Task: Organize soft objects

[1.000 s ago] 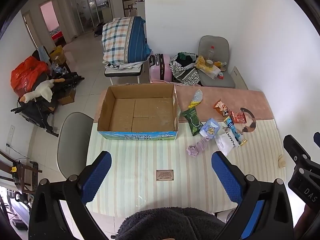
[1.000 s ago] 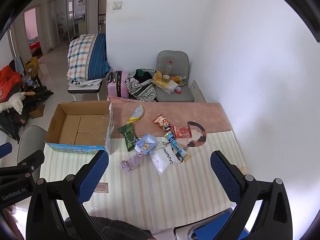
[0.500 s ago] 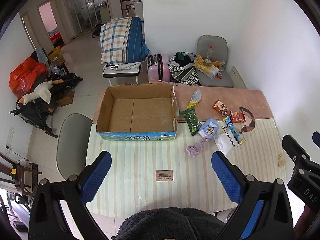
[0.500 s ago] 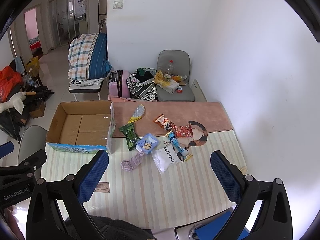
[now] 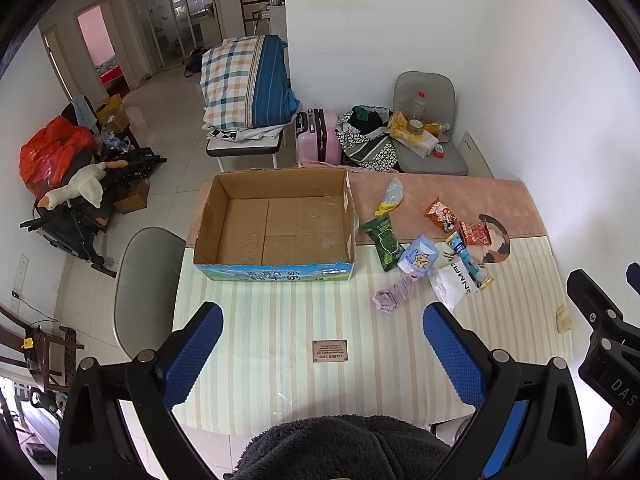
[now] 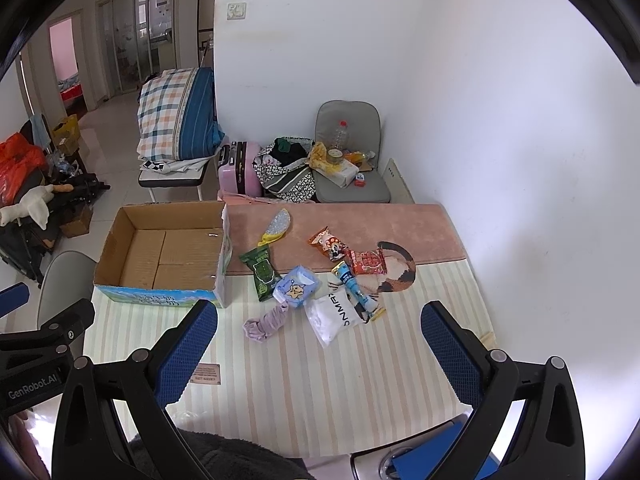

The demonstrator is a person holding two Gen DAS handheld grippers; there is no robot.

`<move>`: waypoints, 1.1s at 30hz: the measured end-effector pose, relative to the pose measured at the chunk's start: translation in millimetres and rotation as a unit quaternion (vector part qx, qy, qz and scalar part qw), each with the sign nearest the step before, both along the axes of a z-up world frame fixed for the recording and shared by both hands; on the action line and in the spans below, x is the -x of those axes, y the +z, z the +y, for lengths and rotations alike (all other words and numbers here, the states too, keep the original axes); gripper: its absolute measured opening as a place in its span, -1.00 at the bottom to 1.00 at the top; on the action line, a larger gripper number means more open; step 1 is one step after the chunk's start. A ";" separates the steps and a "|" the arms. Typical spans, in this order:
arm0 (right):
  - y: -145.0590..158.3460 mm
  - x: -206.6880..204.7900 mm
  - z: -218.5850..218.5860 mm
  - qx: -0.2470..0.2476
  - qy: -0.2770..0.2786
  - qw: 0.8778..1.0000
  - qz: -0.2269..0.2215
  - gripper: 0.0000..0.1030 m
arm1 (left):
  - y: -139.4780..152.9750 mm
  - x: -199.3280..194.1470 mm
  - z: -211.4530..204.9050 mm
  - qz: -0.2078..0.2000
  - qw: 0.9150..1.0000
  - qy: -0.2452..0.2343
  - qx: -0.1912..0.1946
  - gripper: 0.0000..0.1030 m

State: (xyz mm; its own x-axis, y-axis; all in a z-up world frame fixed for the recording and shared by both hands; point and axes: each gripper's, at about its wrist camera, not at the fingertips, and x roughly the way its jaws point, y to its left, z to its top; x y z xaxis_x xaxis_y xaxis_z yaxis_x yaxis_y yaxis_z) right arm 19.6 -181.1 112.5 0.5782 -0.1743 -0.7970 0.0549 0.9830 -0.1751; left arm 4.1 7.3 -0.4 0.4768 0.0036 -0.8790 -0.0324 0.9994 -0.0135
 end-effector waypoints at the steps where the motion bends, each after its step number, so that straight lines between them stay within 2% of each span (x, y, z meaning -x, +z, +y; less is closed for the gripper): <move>1: 0.4 0.5 -0.3 0.000 0.000 1.000 -0.001 1.00 | 0.0 -0.3 0.3 0.000 1.000 0.000 -0.001 0.99; 33: 6.5 2.2 -0.4 -0.006 0.004 1.000 -0.009 1.00 | 7.3 1.8 3.2 -0.008 1.000 0.002 -0.004 0.99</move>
